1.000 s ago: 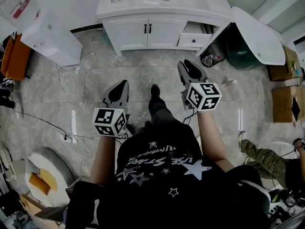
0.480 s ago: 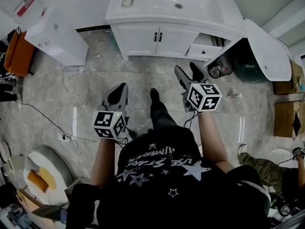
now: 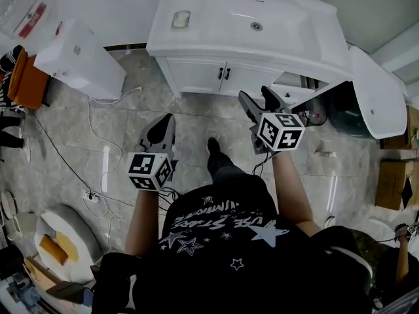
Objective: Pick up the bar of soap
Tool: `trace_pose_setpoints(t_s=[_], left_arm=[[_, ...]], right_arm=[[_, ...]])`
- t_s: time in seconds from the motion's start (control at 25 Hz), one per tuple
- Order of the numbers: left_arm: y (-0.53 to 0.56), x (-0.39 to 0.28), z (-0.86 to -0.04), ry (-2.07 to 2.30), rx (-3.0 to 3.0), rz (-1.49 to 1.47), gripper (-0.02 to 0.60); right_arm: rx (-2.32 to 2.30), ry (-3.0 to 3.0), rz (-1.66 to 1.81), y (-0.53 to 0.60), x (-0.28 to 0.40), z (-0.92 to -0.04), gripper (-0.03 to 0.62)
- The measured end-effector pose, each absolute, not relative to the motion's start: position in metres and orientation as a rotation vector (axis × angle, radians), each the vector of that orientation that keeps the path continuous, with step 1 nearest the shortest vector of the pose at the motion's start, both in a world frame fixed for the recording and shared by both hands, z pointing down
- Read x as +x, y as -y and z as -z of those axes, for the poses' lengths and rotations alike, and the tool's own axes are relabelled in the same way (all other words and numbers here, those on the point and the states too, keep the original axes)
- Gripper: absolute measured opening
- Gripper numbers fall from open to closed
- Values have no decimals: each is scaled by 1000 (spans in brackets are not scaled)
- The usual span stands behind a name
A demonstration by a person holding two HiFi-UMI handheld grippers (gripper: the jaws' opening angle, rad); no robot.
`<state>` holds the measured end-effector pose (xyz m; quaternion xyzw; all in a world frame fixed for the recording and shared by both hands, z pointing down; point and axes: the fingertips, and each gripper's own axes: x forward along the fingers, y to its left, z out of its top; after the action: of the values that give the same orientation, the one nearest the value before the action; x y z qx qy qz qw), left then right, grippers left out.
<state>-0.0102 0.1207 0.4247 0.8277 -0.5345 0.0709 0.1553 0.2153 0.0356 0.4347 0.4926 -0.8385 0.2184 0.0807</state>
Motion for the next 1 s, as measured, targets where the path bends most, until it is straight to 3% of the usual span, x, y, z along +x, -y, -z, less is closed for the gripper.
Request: trace_pose_setpoints(t_s=[0.56,1.0], left_arm=[[43,1,-426,1583,2335,-235,8],[88,-27,-416,1697,2292,-253,9]], right_arm=[[1377,2530,-721,139,217,-447,331],[1243,2577,-781,196,176,-453,328]])
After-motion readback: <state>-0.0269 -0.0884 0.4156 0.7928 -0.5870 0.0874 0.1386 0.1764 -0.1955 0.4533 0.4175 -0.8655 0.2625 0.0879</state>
